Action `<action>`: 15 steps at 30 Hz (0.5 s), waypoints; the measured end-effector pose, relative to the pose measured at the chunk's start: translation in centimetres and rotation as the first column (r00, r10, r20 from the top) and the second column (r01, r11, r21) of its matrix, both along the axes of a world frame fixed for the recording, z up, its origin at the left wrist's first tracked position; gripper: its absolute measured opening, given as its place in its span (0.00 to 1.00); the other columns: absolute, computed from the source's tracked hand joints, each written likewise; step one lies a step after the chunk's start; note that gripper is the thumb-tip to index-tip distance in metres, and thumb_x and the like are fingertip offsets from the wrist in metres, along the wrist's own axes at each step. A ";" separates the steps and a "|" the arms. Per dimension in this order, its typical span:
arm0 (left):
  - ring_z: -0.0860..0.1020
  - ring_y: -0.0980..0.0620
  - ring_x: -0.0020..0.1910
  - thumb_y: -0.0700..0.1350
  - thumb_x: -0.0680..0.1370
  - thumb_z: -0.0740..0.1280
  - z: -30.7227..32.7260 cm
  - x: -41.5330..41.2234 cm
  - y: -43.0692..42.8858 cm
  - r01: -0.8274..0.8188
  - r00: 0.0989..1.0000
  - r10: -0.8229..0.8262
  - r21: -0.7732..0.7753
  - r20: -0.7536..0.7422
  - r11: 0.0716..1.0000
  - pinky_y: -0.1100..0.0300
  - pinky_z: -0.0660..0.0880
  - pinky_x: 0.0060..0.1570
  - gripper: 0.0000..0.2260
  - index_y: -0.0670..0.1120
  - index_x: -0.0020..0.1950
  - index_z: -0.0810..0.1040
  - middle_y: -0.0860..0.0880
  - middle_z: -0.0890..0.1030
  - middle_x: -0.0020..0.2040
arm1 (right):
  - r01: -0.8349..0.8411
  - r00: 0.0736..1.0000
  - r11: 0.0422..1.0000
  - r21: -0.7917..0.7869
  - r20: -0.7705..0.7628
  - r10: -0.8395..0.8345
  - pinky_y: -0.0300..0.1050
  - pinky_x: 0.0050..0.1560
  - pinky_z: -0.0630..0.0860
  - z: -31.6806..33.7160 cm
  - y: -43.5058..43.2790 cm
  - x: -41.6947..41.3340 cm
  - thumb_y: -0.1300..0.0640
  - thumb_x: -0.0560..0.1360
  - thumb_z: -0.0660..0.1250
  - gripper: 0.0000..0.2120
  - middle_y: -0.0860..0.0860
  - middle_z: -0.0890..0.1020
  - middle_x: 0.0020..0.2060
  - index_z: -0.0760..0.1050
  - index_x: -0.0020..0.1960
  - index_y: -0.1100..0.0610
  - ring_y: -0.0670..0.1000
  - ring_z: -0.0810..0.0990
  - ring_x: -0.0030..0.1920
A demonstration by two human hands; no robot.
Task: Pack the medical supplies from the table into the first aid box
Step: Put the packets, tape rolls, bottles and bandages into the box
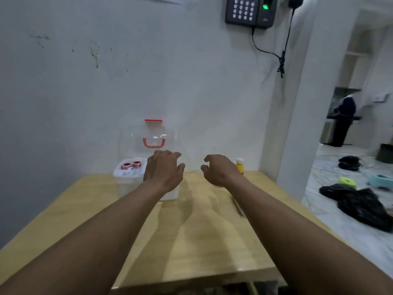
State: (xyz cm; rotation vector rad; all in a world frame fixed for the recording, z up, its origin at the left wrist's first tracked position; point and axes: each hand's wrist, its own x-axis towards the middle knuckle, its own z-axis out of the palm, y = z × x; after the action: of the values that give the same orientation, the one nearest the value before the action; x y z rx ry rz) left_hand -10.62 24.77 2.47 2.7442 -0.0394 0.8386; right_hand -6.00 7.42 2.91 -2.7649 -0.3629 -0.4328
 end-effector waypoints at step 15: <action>0.69 0.42 0.67 0.54 0.80 0.61 -1.7 5.3 -11.0 0.127 0.984 -0.126 -0.005 -0.123 0.992 0.49 0.68 0.61 0.22 0.49 0.73 0.68 0.46 0.76 0.66 | 0.188 0.981 0.982 -0.021 0.044 -0.187 0.51 0.52 0.72 -0.3 -10.6 1.8 0.52 0.80 0.59 0.17 0.57 0.76 0.60 0.69 0.67 0.58 0.59 0.74 0.61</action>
State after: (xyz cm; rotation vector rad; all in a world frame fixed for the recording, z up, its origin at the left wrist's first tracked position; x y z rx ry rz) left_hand -5.36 13.78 0.78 2.7567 -0.1890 0.6343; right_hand -4.20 -3.16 2.57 -2.8297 -0.1183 -0.5361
